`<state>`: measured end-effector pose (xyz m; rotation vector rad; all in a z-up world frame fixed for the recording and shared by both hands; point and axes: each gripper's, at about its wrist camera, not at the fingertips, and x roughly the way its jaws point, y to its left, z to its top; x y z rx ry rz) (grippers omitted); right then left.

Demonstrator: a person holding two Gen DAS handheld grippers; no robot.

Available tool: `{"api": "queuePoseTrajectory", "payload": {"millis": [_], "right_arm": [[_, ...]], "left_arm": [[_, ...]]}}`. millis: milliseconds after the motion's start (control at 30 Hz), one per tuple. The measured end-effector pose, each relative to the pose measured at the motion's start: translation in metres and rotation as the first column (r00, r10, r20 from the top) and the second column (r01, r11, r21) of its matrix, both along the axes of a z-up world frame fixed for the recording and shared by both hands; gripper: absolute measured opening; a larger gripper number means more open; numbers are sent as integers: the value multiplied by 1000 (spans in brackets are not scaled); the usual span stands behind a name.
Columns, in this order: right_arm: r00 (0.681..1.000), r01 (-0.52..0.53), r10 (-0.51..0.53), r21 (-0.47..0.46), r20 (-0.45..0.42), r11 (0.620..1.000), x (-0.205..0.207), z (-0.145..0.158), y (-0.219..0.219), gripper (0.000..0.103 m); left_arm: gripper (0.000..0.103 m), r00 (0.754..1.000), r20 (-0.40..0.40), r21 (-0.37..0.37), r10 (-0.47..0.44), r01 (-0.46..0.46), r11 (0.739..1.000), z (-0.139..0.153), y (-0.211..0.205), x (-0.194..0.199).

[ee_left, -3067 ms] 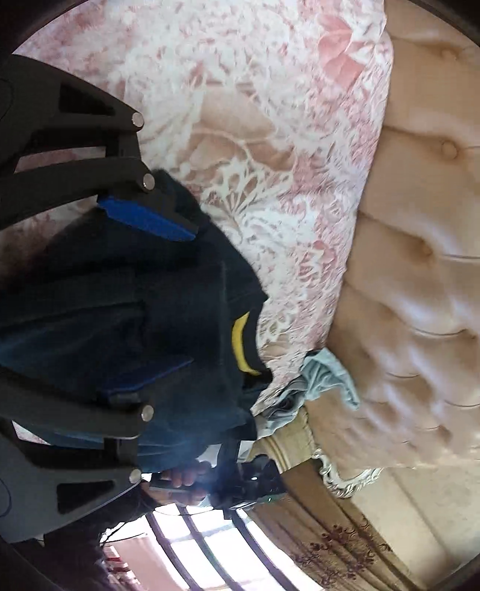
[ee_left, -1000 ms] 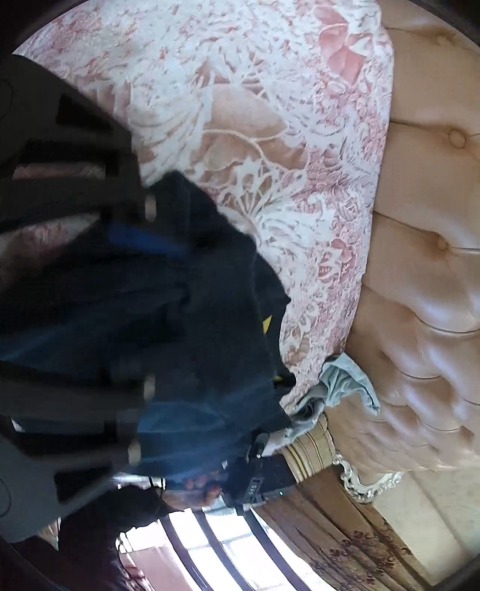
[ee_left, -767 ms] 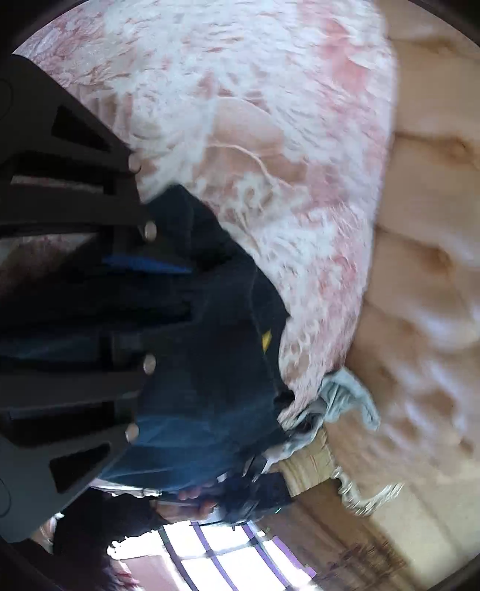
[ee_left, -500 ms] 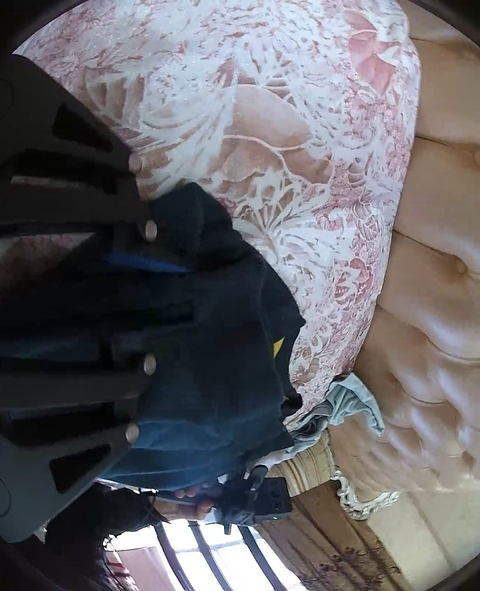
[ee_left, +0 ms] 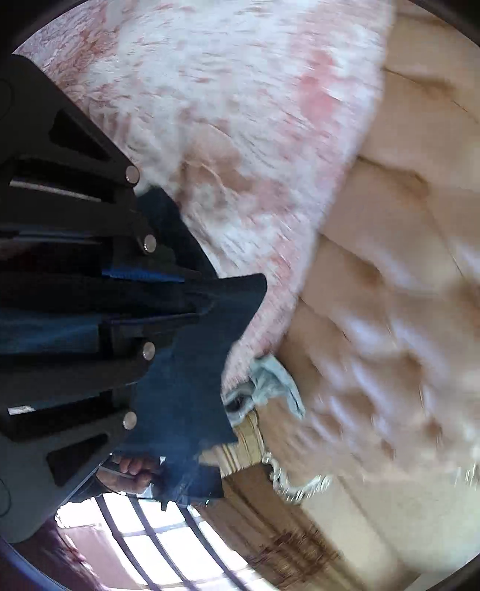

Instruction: Fold clothes

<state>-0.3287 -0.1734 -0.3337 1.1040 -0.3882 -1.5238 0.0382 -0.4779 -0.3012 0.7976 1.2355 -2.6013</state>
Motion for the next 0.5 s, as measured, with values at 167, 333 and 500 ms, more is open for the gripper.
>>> {"api": "queuePoseTrajectory", "payload": {"millis": [167, 333, 500], "right_arm": [[1000, 14, -15, -35, -8, 999, -3, 8, 4, 14], [998, 41, -45, 81, 47, 996, -11, -30, -4, 14], [996, 45, -55, 141, 67, 989, -16, -48, -9, 14]], "left_arm": [[17, 999, 9, 18, 45, -45, 999, -2, -10, 6], [17, 988, 140, 74, 66, -76, 994, -42, -11, -6], [18, 982, 178, 93, 61, -79, 993, -51, -11, -7]]}}
